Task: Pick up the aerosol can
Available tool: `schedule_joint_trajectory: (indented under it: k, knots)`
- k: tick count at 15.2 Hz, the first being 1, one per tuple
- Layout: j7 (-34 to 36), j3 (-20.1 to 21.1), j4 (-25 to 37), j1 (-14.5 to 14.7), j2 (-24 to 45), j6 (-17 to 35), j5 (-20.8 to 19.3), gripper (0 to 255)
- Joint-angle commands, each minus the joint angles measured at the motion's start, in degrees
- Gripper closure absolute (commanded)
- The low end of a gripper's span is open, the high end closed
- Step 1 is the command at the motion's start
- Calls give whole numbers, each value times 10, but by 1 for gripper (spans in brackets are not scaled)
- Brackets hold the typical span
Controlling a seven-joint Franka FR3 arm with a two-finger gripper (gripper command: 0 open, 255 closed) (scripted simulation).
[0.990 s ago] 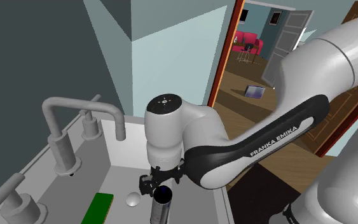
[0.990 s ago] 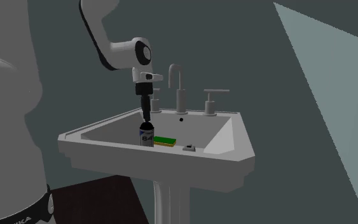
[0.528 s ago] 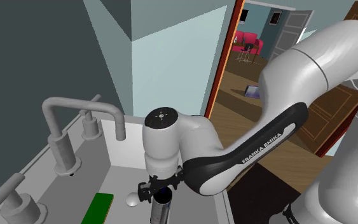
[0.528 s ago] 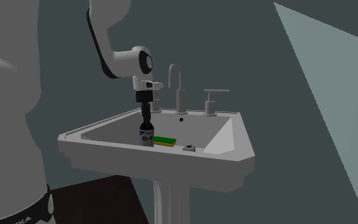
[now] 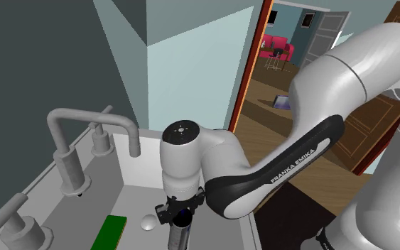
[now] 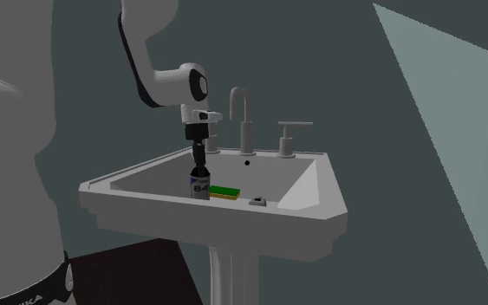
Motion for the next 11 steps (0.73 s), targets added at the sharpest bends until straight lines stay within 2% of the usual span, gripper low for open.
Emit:
schedule_joint_trajectory:
  k: [1, 2, 11]
  knots:
    - [-1, 0, -2, 0, 0, 0, 1, 255]
    - [1, -1, 3, 1, 5, -2, -3, 255]
    - [-55, 19, 21, -17, -62, -57, 71, 255]
